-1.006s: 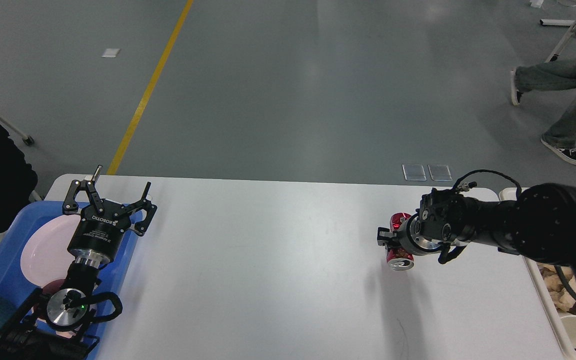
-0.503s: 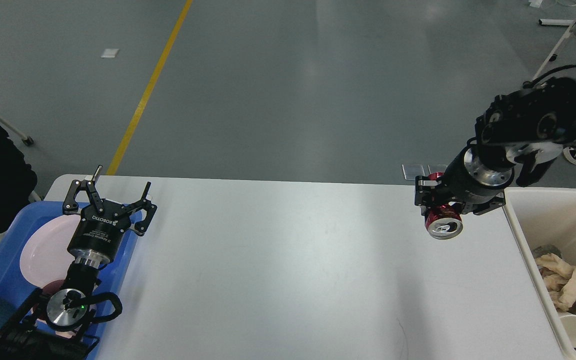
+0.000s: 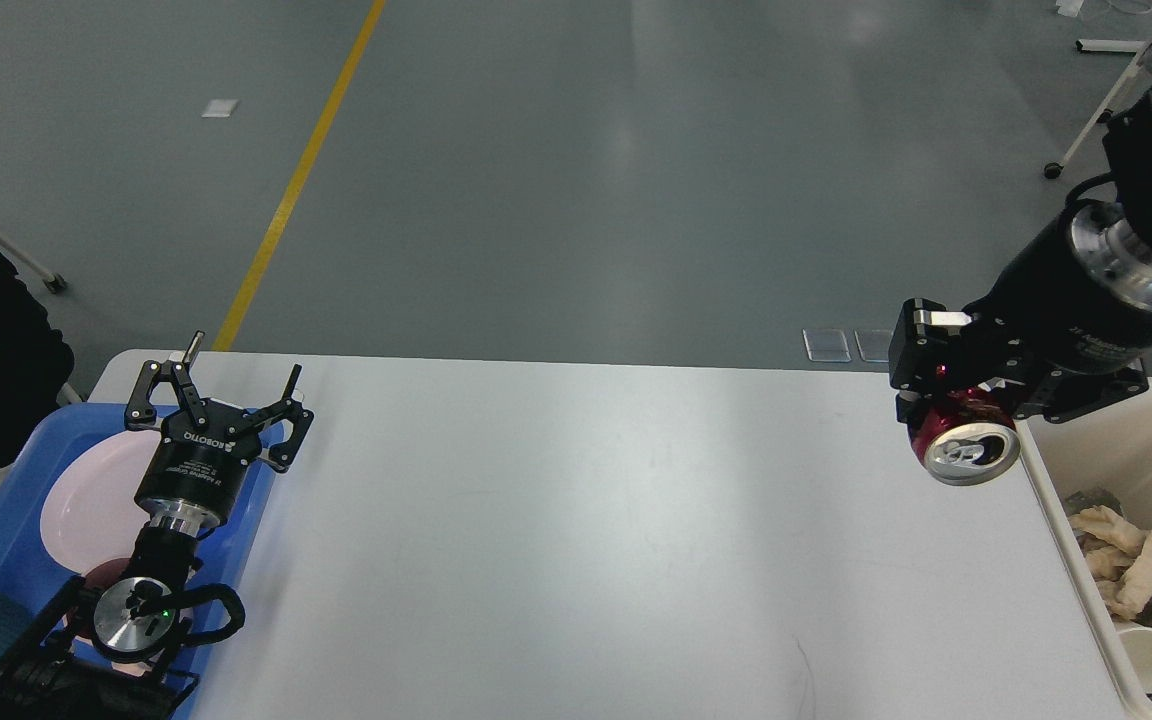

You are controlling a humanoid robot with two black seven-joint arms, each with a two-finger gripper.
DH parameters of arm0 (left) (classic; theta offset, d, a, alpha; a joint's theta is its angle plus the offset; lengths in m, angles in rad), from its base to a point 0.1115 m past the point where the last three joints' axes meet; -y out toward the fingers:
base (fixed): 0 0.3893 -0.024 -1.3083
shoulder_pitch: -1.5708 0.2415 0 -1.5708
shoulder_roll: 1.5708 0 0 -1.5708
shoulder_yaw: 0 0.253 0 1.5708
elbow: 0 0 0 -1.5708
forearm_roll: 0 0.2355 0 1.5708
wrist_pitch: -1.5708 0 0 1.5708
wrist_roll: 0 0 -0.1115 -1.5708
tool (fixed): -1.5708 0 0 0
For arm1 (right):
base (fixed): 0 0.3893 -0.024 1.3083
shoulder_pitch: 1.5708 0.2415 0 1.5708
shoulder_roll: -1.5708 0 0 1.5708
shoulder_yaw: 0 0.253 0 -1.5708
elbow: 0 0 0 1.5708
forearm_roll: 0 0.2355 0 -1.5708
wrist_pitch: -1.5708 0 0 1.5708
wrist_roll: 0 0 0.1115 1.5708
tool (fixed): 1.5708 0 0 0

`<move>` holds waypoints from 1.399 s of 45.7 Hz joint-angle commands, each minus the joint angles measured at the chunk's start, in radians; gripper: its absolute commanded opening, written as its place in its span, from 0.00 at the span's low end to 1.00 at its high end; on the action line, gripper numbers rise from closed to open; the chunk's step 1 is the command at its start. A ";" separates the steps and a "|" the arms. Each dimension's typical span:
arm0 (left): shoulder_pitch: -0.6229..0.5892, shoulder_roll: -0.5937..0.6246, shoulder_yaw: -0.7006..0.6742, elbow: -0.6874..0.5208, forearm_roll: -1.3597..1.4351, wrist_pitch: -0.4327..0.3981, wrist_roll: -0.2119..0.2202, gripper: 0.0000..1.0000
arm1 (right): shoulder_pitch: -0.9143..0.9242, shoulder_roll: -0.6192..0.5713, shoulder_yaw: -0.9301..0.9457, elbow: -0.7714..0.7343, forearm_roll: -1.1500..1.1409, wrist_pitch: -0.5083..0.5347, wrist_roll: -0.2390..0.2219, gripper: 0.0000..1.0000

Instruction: Tidy desktop

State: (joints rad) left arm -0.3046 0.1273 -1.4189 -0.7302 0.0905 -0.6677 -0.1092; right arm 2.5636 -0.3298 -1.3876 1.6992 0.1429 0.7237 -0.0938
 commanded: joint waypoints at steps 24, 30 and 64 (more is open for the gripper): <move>-0.001 0.000 0.000 0.000 0.000 -0.001 0.000 0.96 | -0.121 -0.159 -0.255 -0.131 0.027 -0.148 -0.001 0.00; 0.001 0.000 0.000 0.000 0.000 0.000 0.000 0.96 | -0.212 -0.267 -0.281 -0.240 0.015 -0.191 -0.004 0.00; 0.001 0.000 0.000 0.000 0.000 0.002 0.000 0.96 | -1.314 -0.428 0.261 -1.059 0.024 -0.369 -0.004 0.00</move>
State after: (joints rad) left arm -0.3046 0.1274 -1.4189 -0.7302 0.0905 -0.6658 -0.1089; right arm 1.4662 -0.8010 -1.2611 0.7827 0.1646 0.3788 -0.0981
